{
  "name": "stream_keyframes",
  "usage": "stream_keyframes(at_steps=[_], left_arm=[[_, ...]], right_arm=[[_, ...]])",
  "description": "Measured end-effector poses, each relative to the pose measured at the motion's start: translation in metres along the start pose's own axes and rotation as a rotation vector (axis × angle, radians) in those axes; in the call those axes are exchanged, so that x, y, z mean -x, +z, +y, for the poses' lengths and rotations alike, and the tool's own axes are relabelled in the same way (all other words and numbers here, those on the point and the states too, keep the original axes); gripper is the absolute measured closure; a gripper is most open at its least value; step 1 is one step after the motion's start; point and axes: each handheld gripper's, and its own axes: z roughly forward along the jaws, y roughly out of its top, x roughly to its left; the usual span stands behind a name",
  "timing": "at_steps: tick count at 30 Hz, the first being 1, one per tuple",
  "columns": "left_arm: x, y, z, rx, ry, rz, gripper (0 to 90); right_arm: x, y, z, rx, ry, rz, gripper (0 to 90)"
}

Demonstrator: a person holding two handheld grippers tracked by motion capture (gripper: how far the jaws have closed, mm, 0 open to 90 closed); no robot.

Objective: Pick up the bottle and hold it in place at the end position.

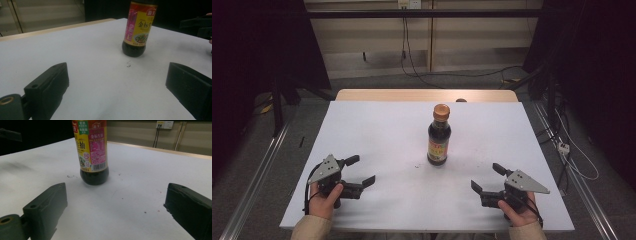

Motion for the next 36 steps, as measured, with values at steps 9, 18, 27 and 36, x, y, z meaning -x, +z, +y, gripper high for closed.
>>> stream_keyframes(at_steps=[9,18,27,36], left_arm=[[0.001,0.0,0.0,-0.007,0.011,-0.003,4.7],[0.0,-0.001,0.0,-0.006,0.011,0.0,4.7],[0.002,-0.001,-0.001,-0.009,0.01,-0.002,4.7],[0.0,-0.006,-0.002,-0.005,0.015,0.001,4.7]], right_arm=[[-0.004,0.009,0.004,-0.004,-0.009,-0.01,3.4],[-0.008,0.033,0.024,-0.006,0.011,-0.019,3.8],[-0.016,0.053,0.044,0.008,0.001,0.03,9.1],[-0.026,0.081,0.056,-0.002,0.002,0.061,10.2]])
